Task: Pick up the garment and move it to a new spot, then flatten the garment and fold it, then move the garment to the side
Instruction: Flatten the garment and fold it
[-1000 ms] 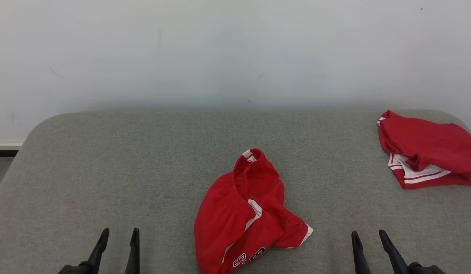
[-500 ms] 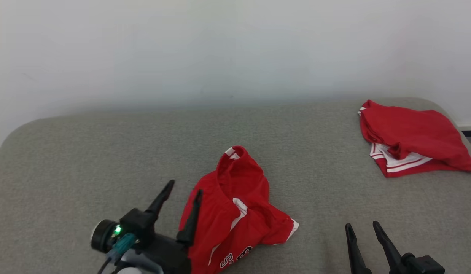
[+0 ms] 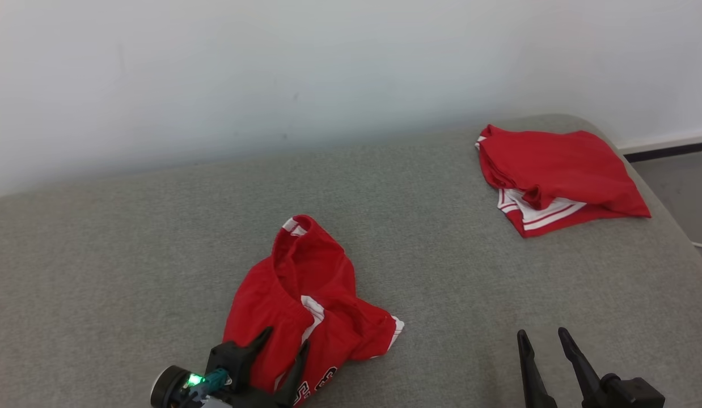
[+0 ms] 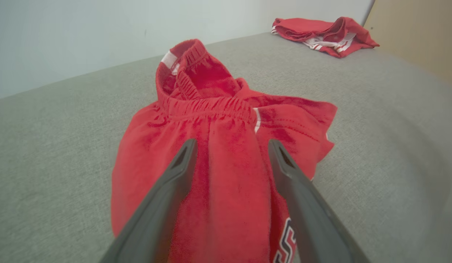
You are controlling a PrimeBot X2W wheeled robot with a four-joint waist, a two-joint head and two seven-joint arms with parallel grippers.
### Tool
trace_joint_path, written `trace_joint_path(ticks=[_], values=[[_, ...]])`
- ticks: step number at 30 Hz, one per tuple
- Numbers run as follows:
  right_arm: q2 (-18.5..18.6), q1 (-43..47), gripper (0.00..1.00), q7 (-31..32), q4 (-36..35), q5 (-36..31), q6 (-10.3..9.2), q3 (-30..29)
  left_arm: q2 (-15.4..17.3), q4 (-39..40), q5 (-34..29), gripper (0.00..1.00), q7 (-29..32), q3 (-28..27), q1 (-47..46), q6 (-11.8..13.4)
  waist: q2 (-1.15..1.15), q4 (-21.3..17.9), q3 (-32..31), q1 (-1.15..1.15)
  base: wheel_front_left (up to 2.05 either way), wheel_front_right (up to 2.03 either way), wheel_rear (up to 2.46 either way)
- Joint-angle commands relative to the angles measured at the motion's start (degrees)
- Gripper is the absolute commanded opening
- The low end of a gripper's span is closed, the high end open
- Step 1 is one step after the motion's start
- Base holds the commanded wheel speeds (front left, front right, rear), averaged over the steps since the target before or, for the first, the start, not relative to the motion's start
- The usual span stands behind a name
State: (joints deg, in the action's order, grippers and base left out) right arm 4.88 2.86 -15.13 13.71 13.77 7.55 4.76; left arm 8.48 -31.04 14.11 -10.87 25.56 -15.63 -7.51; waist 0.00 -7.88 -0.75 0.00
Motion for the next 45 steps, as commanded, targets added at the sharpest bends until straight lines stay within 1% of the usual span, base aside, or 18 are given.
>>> trace_joint_path(ticks=[1, 2, 3, 4, 8, 11, 14, 17, 21, 24, 27, 28, 29, 30, 31, 36, 41, 45], values=[[0.0, -0.5, 1.0, 0.0, -0.2, 0.0, -0.11, -0.2, 0.0, -1.1, 0.5, 1.0, -0.5, -0.1, -0.7, 0.2, 0.0, -1.6, 1.1, 0.0, 0.0, 0.0, 0.0], [-0.1, -0.4, 1.0, 0.0, -0.2, 0.0, -0.11, -0.4, -0.1, -2.2, 0.7, 0.53, -0.4, -0.1, -1.1, 0.2, 0.0, -1.7, 1.2, 0.0, 0.0, 0.0, 0.0], [-0.1, -0.4, 1.0, 0.0, -0.3, 0.0, -0.11, -0.5, -0.1, -3.2, 0.9, 0.35, -0.6, -0.1, -1.6, 0.2, 0.0, -1.8, 1.2, 0.0, 0.0, 0.0, 0.0], [-0.1, -0.4, 1.0, 0.0, -0.4, 0.0, -0.11, -0.6, -0.2, -4.2, 0.8, 0.0, -0.6, 0.2, -2.1, 0.2, 0.0, -1.8, 1.3, 0.0, 0.0, 0.0, 0.0], [-0.3, 0.0, 1.0, 0.0, -0.6, -0.2, -0.11, -1.2, -0.6, -5.4, 1.9, 0.0, -2.0, -0.6, -3.8, 0.2, 0.0, -1.4, 1.2, 0.0, 0.0, 0.0, 0.0], [-0.6, 0.6, 1.0, 0.0, -0.8, 0.0, -0.11, -1.7, -0.9, -4.4, 3.5, 0.0, -3.4, -2.9, -4.9, 0.5, 0.0, 0.1, 0.9, 0.0, 0.0, 0.0, 0.0], [-0.6, 0.7, 1.0, 0.0, -0.8, 0.3, -0.11, -1.9, -0.8, -1.9, 5.7, 0.0, -4.1, -6.1, -4.9, 1.4, 0.0, 2.2, 0.6, 0.0, 0.0, 0.0, 0.0], [-0.8, 0.8, 1.0, 0.0, -0.9, 0.5, -0.11, -2.2, -0.2, 0.7, 7.1, 0.0, -4.2, -9.2, -2.4, 2.5, 0.0, 4.5, 0.4, 0.0, 0.0, 0.0, 0.0], [-1.1, 0.2, 1.0, 0.0, -0.7, 0.7, -0.11, -2.0, -0.3, 4.2, 9.2, 0.0, -4.3, -13.9, 2.9, 3.5, 0.0, 6.9, 0.4, 0.0, 0.0, 0.0, 0.0], [-1.1, -0.1, 1.0, 0.0, -0.4, 0.8, -0.11, -2.0, -1.4, 6.0, 9.9, 0.0, -4.3, -16.6, 7.5, 4.1, 0.0, 8.1, 0.3, 0.0, 0.0, 0.0, 0.0], [-1.2, 0.0, 1.0, 0.0, -0.1, 0.9, -0.11, -2.0, -2.3, 6.3, 9.6, 0.0, -4.3, -18.0, 11.7, 3.9, 0.0, 8.8, 0.1, 0.0, 0.0, 0.0, 0.0], [-1.2, 0.2, 1.0, 0.0, -0.1, 0.8, -0.11, -2.0, -2.6, 6.2, 9.4, 0.11, -4.3, -18.4, 12.6, 3.8, 0.0, 8.9, 0.1, 0.0, 0.0, 0.0, 0.0], [-1.2, 0.3, 1.0, 0.0, 0.0, 0.7, -0.11, -2.0, -2.9, 6.3, 9.0, 0.34, -4.3, -18.7, 13.2, 3.7, 0.0, 9.0, 0.0, 0.0, 0.0, 0.0, 0.0], [-1.2, 0.4, 1.0, 0.0, 0.0, 0.7, -0.11, -2.0, -3.1, 6.4, 8.6, 0.83, -4.3, -19.0, 13.6, 3.6, 0.0, 9.2, -0.1, 0.0, 0.0, 0.0, 0.0], [-1.1, 0.5, 1.0, 0.0, 0.1, 0.8, -0.11, -2.1, -3.4, 6.6, 8.3, 1.0, -4.3, -19.4, 14.0, 3.6, 0.0, 9.3, -0.1, 0.0, 0.0, 0.0, 0.0], [-0.6, 0.8, 1.0, 0.0, 0.0, 0.9, -0.11, -2.6, -3.7, 10.8, 5.4, 1.0, -4.3, -22.3, 14.3, 3.3, 0.0, 10.2, -0.6, 0.0, 0.0, 0.0, 0.0], [-0.5, 1.4, 1.0, 0.0, -0.2, 0.8, -0.11, -2.2, -1.9, 16.9, -0.6, 1.0, -4.3, -23.8, 15.3, 3.1, 0.0, 11.3, -1.2, 0.0, 0.0, 0.0, 0.0], [-0.3, 1.6, 1.0, 0.0, -0.4, 0.9, -0.11, -1.7, -0.9, 21.2, -3.7, 1.0, -4.3, -24.1, 17.2, 2.7, 0.0, 11.9, -1.9, 0.0, 0.0, 0.0, 0.0]])
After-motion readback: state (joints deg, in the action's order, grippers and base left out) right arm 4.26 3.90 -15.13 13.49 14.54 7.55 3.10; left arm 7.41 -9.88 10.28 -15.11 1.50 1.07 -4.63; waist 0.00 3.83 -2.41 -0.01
